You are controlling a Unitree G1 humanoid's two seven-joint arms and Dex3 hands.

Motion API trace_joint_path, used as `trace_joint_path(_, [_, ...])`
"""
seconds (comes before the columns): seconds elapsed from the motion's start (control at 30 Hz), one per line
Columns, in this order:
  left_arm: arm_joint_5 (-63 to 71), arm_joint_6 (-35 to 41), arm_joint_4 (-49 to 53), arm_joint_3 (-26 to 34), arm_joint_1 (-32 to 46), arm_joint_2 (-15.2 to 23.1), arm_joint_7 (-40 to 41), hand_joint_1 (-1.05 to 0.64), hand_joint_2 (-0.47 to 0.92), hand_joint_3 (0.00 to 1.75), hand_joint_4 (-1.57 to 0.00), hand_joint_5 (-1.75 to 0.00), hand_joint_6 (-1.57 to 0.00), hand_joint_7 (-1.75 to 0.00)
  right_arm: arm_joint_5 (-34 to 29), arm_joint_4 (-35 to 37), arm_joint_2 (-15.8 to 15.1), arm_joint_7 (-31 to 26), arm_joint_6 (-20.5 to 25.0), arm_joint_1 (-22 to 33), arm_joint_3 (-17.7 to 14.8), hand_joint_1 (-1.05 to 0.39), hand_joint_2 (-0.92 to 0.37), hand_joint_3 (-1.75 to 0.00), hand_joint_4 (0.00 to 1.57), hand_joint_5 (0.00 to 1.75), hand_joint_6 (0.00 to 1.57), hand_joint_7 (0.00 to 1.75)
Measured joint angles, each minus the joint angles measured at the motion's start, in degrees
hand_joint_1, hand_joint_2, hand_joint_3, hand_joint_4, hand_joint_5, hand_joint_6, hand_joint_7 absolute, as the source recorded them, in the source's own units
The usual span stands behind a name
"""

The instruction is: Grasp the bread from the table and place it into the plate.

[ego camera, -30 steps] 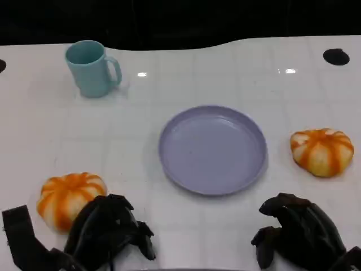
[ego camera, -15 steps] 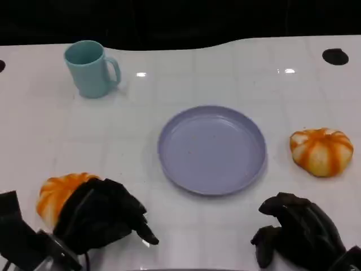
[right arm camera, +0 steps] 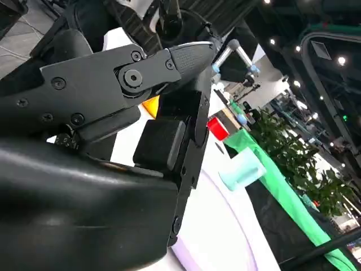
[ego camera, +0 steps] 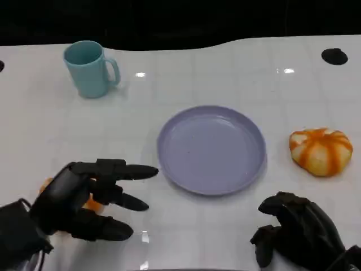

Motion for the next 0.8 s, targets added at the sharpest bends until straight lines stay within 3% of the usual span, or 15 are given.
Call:
trace_joint_path(0.07, [4.9,-0.2,-2.8,-0.6,0.9,2.0,3.3,-1.05,0.92,0.12,-0.75,0.0,-0.39,0.0,0.0,0.1,0.0,0.0,0.0,-0.1,0.0,-0.72,-0.9,0.0,1.52,0.78,1.57,0.36])
trace_joint_path(0.17, [12.5,0.0,-6.9,-1.2,2.1,4.8,8.6,-1.05,0.92,0.27,-0.48,0.0,-0.05,0.0,0.0,0.1,0.0,0.0,0.0,-0.1,0.0,-0.72,-0.91,-0.01,1.52,0.79,1.57,0.36])
trace_joint_path(0.37, [34.4,5.9,-18.3,-2.0,4.9,9.7,20.8,-1.05,0.92,0.29,-0.03,0.0,0.0,0.0,0.0,0.2,0.1,0.1,-0.4,-0.2,0.0,-0.71,-0.91,-0.01,1.52,0.78,1.57,0.33])
trace_joint_path(0.63, [53.0,15.3,-25.7,-6.8,7.3,13.1,29.2,-1.05,0.92,0.34,0.0,0.0,0.0,0.0,0.0,0.7,0.1,0.2,-0.4,-0.4,0.0,-0.72,-0.91,0.0,1.53,0.78,1.57,0.34])
trace_joint_path(0.8, [60.9,21.6,-28.5,-9.9,7.4,14.8,29.9,-1.05,0.92,0.35,0.0,0.0,0.0,0.0,0.0,1.0,0.1,0.2,-0.4,-0.7,-0.1,-0.72,-0.91,0.0,1.53,0.78,1.57,0.36])
